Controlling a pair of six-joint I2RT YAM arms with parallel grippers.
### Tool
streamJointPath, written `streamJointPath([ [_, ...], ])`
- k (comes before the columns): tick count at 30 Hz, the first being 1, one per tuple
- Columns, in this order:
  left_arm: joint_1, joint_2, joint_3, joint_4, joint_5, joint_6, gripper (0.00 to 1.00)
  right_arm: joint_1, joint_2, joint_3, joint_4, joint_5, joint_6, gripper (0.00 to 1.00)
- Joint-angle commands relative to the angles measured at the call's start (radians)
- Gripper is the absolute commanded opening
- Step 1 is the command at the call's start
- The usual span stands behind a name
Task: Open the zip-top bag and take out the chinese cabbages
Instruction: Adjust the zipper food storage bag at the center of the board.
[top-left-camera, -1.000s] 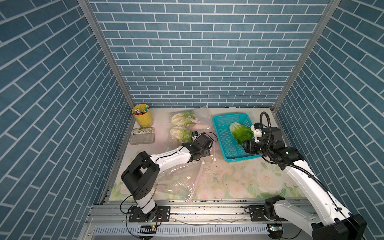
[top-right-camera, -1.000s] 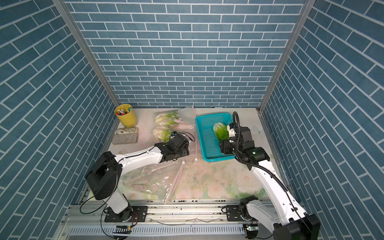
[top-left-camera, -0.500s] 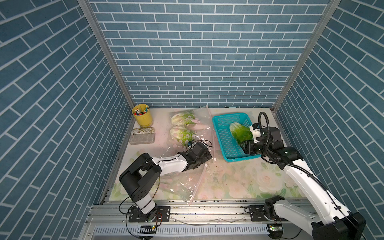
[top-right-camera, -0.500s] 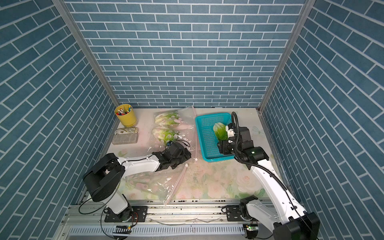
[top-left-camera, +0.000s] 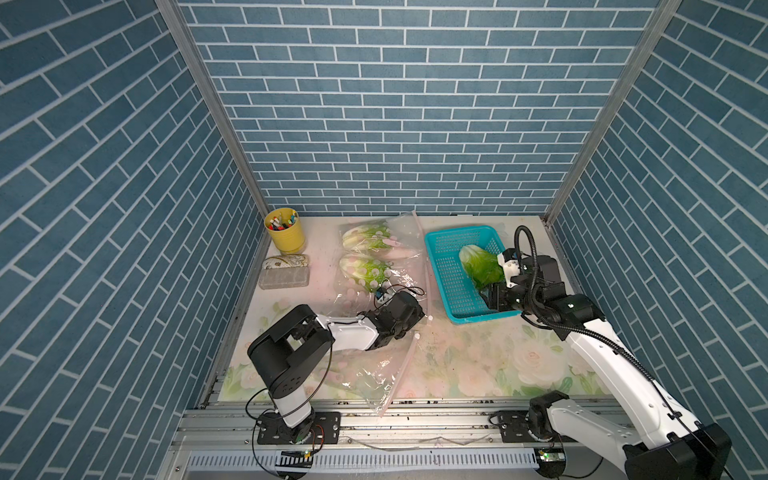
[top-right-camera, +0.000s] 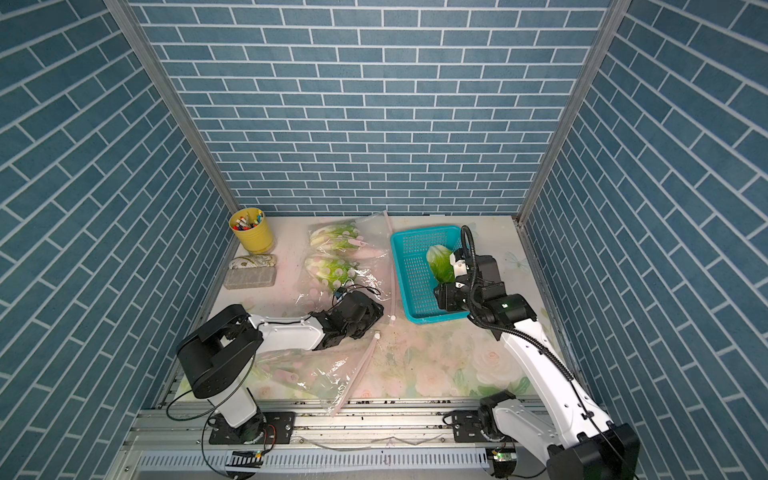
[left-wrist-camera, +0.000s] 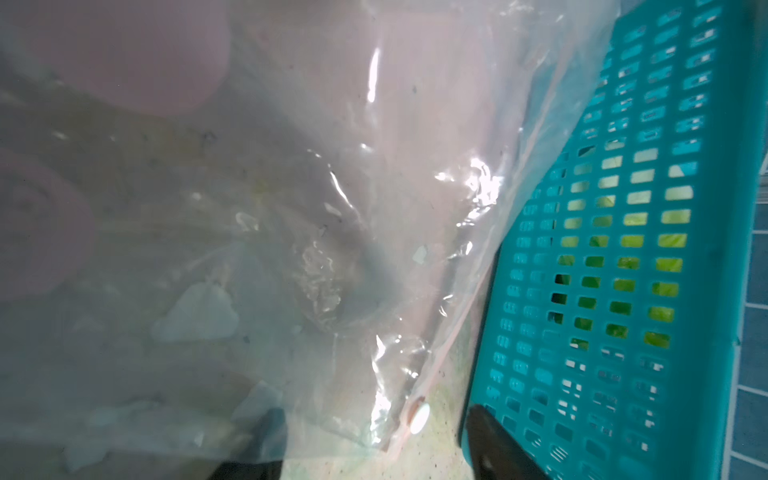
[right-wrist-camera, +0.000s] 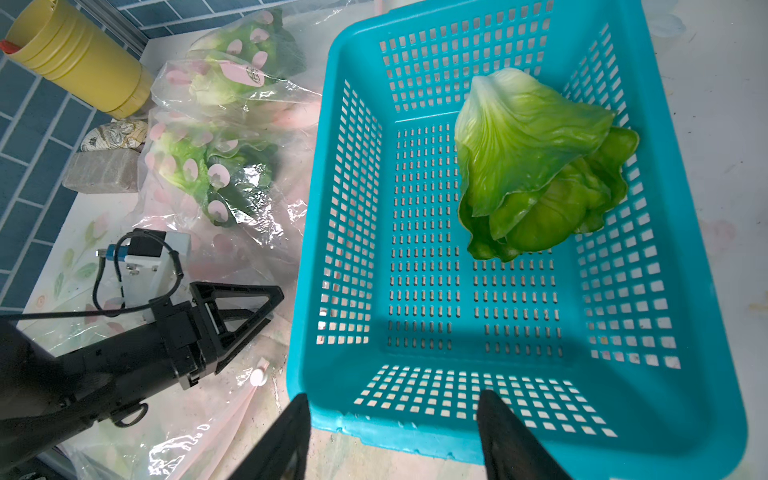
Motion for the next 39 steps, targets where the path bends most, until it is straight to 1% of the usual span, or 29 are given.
streamJointPath([
  [1,0.003,0.039,0.026,-0.023,-0.048,0.010,0.57,0.010,-0.003,-0.005,-0.012,0.016,-0.038,0.64],
  [3,0.013,0.053,0.030,-0.017,-0.050,0.010,0.46,0.012,-0.006,-0.007,-0.014,0.030,-0.037,0.63],
  [6,0.037,0.069,0.029,-0.004,-0.046,0.017,0.27,0.013,-0.017,-0.012,-0.007,0.045,-0.036,0.63],
  [8,0.060,0.061,0.019,-0.003,-0.042,0.027,0.00,0.015,-0.023,-0.018,0.001,0.040,-0.045,0.62],
  [10,0.079,0.034,0.006,-0.014,-0.045,0.048,0.00,0.018,-0.024,-0.022,0.011,0.036,-0.050,0.61],
  [13,0.110,-0.045,-0.007,-0.072,-0.060,0.123,0.00,0.021,-0.007,-0.023,0.031,0.005,-0.056,0.61],
  [18,0.136,-0.265,-0.001,-0.286,-0.141,0.303,0.00,0.043,0.058,-0.007,0.080,-0.074,-0.070,0.61],
  [20,0.149,-0.363,0.001,-0.380,-0.155,0.373,0.00,0.074,0.085,-0.007,0.130,-0.090,-0.099,0.64],
  [21,0.156,-0.393,0.002,-0.425,-0.152,0.389,0.00,0.094,0.097,-0.013,0.164,-0.096,-0.121,0.68],
  [23,0.177,-0.469,-0.002,-0.513,-0.134,0.409,0.00,0.164,0.116,-0.049,0.270,-0.087,-0.201,0.74],
  [26,0.198,-0.554,-0.018,-0.602,-0.102,0.434,0.00,0.293,0.140,-0.105,0.459,-0.029,-0.355,0.77],
  [29,0.206,-0.645,-0.036,-0.670,-0.086,0.456,0.00,0.394,0.171,-0.175,0.686,-0.015,-0.537,0.83],
  [30,0.208,-0.672,-0.040,-0.688,-0.084,0.459,0.00,0.413,0.193,-0.177,0.730,-0.022,-0.582,0.84],
  [31,0.213,-0.708,-0.045,-0.707,-0.082,0.463,0.00,0.431,0.225,-0.165,0.759,-0.038,-0.623,0.83],
  [34,0.241,-0.787,-0.054,-0.754,-0.063,0.469,0.00,0.493,0.348,-0.075,0.739,-0.071,-0.736,0.77],
  [36,0.268,-0.823,-0.064,-0.766,-0.037,0.469,0.00,0.544,0.412,-0.049,0.781,-0.085,-0.795,0.74],
  [39,0.300,-0.860,-0.080,-0.765,0.001,0.460,0.00,0.603,0.485,-0.053,0.927,-0.109,-0.788,0.69],
])
